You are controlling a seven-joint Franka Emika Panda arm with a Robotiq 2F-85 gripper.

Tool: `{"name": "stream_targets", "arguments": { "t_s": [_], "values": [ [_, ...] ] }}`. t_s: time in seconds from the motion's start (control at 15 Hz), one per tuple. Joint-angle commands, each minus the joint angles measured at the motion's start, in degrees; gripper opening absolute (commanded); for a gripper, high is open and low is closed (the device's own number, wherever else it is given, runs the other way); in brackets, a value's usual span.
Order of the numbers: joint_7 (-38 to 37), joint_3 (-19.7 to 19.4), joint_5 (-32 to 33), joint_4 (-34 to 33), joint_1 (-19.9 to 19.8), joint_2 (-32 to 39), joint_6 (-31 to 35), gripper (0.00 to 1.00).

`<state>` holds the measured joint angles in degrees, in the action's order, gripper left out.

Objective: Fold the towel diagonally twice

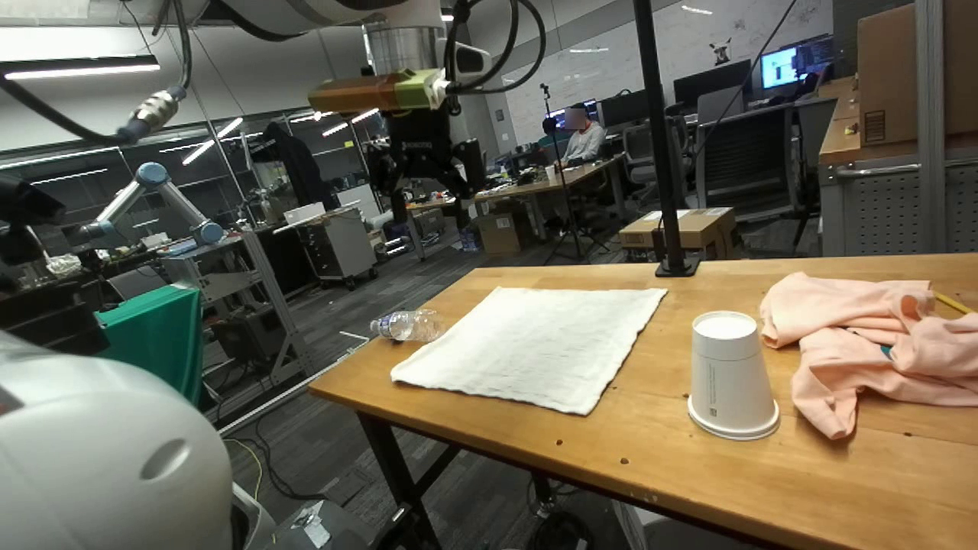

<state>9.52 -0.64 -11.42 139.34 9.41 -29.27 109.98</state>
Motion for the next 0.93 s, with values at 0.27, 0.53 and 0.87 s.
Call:
{"name": "stream_targets", "arguments": {
  "t_s": [0.27,0.53,0.87],
  "values": [
    [5.6,1.1,4.7,3.7,-0.9,-1.4,10.3,1.00],
    [10.1,0.5,11.7,6.5,-1.5,-2.7,12.5,1.00],
    [13.5,-1.4,21.0,10.7,-3.9,-5.3,16.9,1.00]
  ]
}}
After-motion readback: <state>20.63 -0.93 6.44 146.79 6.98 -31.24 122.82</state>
